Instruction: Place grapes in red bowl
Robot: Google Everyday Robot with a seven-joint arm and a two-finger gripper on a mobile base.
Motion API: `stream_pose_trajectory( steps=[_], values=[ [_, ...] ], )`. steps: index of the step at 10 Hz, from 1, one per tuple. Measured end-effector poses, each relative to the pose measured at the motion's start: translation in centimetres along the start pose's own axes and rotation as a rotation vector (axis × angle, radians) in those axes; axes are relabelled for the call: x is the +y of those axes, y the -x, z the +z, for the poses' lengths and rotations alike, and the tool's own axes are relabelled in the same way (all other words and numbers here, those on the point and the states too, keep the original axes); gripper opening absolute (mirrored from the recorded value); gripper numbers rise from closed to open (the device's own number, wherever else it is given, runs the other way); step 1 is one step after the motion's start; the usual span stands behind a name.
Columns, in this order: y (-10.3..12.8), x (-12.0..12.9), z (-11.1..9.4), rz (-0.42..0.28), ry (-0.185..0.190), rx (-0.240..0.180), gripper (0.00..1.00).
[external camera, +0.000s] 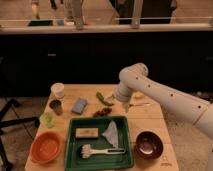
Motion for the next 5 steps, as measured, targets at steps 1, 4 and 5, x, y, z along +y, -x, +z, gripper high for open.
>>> stream_pose_trajectory(
  steps=[1, 4, 5],
  values=[
    [0.0, 0.1, 0.0, 0.001, 0.0, 0.0, 0.8],
    [-0.4, -0.5, 0.2, -0.002, 0.0, 0.011, 0.8],
    [-0.7, -1.0, 1.0, -0.026, 0.007, -0.004, 0.8]
  ],
)
